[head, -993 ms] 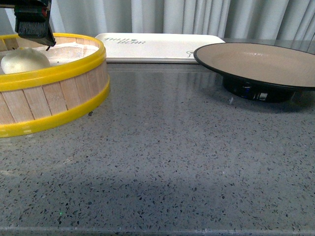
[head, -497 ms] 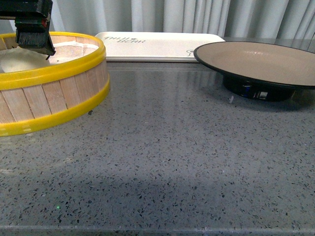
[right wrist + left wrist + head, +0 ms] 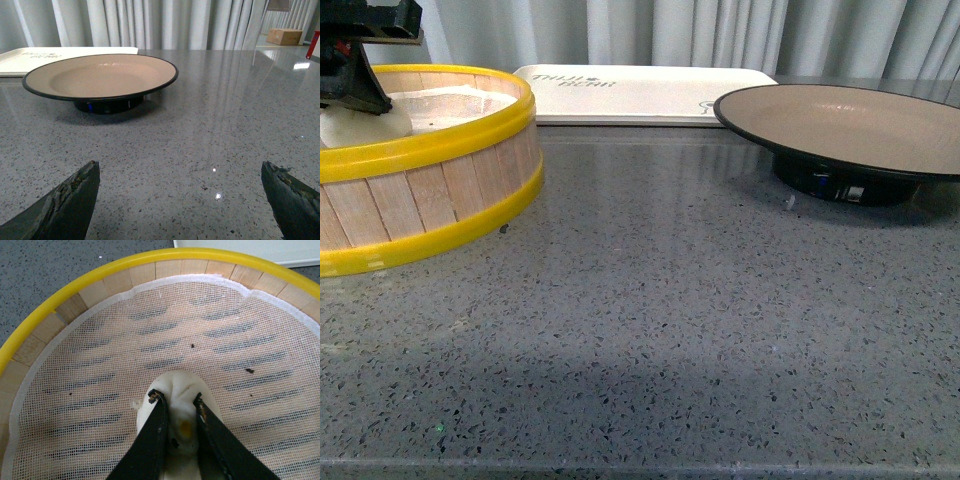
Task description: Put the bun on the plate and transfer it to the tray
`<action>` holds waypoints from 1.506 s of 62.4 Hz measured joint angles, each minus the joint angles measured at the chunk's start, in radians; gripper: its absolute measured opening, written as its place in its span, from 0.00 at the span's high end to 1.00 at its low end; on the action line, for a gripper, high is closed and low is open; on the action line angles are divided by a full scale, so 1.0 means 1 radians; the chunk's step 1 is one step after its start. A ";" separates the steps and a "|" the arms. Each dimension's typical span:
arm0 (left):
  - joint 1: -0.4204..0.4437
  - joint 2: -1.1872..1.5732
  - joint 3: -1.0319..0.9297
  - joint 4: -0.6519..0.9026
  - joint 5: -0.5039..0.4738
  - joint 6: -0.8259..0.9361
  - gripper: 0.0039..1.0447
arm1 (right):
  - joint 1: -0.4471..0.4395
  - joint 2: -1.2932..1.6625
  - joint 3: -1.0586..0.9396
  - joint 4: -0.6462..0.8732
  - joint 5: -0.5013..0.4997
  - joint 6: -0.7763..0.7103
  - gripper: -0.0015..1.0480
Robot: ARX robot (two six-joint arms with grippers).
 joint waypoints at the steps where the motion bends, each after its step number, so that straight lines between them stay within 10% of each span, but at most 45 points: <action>1: -0.001 -0.003 0.000 -0.002 0.000 0.000 0.90 | 0.000 0.000 0.000 0.000 0.000 0.000 0.08; 20: -0.055 -0.030 0.108 -0.052 0.001 -0.001 0.96 | 0.000 0.000 0.000 0.000 0.000 0.000 0.08; 67: -0.599 0.444 0.742 -0.051 -0.047 0.007 0.96 | 0.000 0.000 0.000 0.000 0.000 0.000 0.08; 94: -0.653 0.631 0.893 -0.102 -0.105 0.129 0.96 | 0.000 0.000 0.000 0.000 0.000 0.000 0.08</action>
